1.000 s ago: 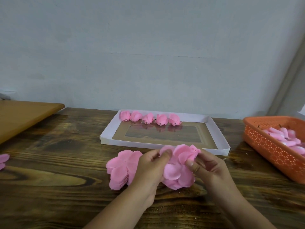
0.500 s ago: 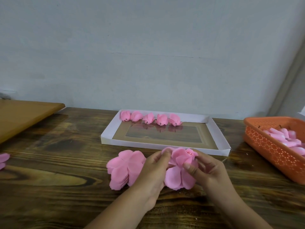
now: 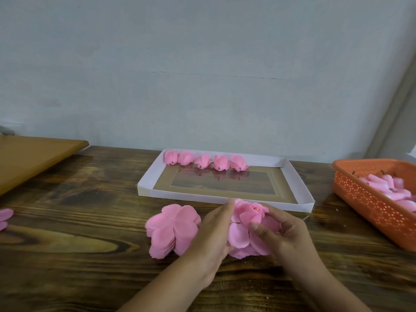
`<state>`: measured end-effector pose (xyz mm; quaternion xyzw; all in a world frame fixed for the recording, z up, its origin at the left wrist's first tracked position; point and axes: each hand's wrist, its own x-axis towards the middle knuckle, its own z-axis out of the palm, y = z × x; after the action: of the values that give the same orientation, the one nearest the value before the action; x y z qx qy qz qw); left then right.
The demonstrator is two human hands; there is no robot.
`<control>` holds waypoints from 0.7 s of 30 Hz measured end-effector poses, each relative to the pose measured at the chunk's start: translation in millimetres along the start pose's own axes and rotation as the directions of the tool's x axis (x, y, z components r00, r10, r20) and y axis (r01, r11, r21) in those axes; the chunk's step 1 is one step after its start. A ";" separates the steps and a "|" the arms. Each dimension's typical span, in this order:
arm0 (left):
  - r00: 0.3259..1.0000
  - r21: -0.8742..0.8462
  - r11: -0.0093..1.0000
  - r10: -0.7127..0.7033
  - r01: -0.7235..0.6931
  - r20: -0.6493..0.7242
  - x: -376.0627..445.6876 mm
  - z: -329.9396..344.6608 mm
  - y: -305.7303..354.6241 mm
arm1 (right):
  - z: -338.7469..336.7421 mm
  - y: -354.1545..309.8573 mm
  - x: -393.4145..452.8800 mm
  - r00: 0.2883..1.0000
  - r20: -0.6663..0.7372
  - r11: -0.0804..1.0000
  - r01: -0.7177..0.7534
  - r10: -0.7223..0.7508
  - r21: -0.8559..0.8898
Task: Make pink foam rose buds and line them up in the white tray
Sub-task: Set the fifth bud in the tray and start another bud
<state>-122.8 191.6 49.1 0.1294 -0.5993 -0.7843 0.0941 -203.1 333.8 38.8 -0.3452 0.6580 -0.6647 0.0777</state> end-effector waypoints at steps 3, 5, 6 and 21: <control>0.998 0.054 0.997 0.058 -0.059 0.010 -1.3 2.3 0.0 | 0.7 -2.2 -0.5 1.000 0.004 1.000 0.018 -0.018 0.019; 0.994 0.087 0.991 0.102 -0.106 0.049 -1.7 2.8 -2.3 | 1.6 -4.1 -1.2 0.999 0.015 0.999 0.033 -0.034 0.028; 0.992 0.090 0.989 0.115 -0.120 0.052 -1.2 2.8 -4.1 | 1.9 -4.6 -1.4 0.999 0.019 0.999 0.039 -0.040 0.031; 0.951 0.318 0.909 0.302 -0.268 -0.063 -2.4 2.8 -11.6 | 3.5 -5.2 -3.8 0.996 0.071 0.999 0.046 -0.048 0.027</control>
<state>-121.4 197.9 38.8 0.0969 -0.7198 -0.6513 0.2197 -196.5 333.7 41.8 -0.3833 0.6381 -0.6617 0.0899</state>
